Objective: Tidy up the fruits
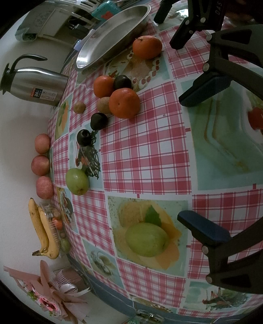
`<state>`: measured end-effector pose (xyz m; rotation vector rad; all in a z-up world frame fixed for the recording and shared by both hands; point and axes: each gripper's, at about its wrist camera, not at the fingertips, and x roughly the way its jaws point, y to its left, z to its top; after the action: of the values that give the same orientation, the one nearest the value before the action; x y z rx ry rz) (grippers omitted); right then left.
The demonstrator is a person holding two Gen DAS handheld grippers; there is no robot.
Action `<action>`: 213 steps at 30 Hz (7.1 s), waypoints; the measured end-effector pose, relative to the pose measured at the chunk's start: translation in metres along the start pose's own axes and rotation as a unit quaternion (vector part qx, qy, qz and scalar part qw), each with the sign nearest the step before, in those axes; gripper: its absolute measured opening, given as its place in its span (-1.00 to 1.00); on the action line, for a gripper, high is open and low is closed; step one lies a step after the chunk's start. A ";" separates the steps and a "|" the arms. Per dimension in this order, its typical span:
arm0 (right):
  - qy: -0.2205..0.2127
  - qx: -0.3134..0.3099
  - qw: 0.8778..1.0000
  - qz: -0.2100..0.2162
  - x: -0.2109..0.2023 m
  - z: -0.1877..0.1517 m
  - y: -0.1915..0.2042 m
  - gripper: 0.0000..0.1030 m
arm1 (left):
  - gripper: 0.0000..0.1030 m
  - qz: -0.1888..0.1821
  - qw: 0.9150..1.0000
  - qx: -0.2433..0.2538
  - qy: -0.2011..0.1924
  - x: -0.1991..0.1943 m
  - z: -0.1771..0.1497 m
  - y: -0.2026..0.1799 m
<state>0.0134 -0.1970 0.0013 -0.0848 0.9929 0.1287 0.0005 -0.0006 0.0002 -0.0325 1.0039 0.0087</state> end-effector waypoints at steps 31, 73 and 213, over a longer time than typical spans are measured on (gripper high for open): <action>-0.004 -0.066 0.996 0.057 0.001 0.022 0.041 1.00 | 0.98 -0.027 0.999 -0.016 0.038 -0.006 0.047 0.060; 0.054 -0.099 0.991 0.069 -0.005 0.051 0.039 0.50 | 0.00 0.024 0.994 -0.027 0.103 0.032 0.085 0.150; 0.050 0.064 0.996 -0.033 -0.021 0.110 -0.074 0.40 | 0.93 -0.116 0.993 0.002 -0.012 -0.017 0.159 -0.016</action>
<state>0.1043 -0.2568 0.0793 -0.0072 1.0947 -0.0007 0.1255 -0.0119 0.0998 -0.1441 0.9704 -0.2051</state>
